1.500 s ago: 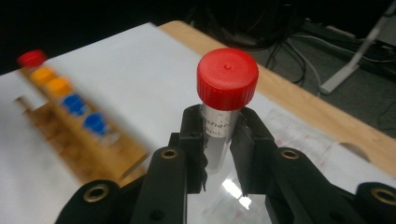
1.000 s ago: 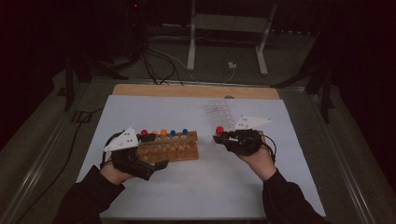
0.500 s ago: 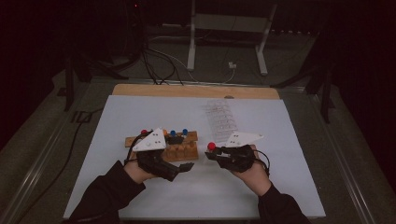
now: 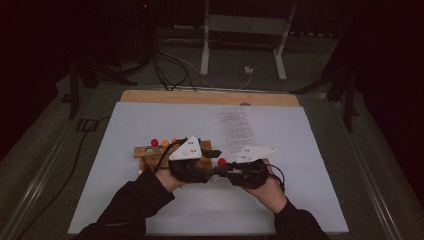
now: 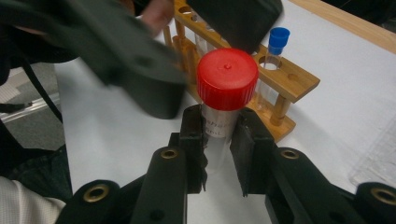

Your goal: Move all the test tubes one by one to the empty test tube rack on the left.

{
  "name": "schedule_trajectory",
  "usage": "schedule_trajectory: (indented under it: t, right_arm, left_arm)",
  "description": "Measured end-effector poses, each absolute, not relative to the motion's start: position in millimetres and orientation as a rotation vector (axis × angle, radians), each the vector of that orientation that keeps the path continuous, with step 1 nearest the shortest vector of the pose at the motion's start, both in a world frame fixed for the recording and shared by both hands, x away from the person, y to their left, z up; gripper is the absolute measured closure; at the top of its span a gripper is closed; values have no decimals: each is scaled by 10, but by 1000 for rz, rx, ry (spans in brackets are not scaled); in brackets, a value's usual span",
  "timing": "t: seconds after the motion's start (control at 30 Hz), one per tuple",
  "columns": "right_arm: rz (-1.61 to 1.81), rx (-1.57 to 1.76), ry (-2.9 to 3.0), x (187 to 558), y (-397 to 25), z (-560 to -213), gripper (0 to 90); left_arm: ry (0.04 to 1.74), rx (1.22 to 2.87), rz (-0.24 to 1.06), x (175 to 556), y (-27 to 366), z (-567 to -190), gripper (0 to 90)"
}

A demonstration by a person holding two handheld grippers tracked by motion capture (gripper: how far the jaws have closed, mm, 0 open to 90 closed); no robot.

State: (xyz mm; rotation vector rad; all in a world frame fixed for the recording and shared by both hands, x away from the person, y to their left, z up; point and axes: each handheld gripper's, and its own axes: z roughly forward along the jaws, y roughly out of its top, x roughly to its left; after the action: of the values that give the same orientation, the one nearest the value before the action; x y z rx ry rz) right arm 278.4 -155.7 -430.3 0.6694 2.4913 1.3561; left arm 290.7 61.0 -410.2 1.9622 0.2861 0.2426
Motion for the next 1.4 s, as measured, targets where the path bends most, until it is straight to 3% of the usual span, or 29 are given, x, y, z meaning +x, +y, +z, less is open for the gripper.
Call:
schedule_trajectory:
  t: [0.2, 0.43, 0.6, 0.9, 1.1, 1.4]
  right_arm:
    - [1362, 671, 2484, 2781, -1565, -4288, 749]
    - [1379, 678, 2482, 2797, -1588, -4286, 738]
    - [1436, 674, 2461, 2806, -1639, -4267, 599]
    - [1471, 699, 2377, 2785, -1671, -4241, 204]
    - [1496, 714, 2367, 2802, -1684, -4250, 37]
    - [1484, 699, 2395, 2825, -1696, -4272, 0]
  left_arm:
    - [275, 1976, 225, 2946, 579, -4123, 696]
    - [266, 1973, 232, 2960, 581, -4102, 718]
    - [271, 1963, 238, 2968, 634, -4028, 719]
    - [292, 1953, 293, 2966, 835, -3867, 719]
    - [327, 1944, 329, 2946, 1055, -3787, 719]
    - [387, 1922, 406, 2917, 1443, -3624, 719]
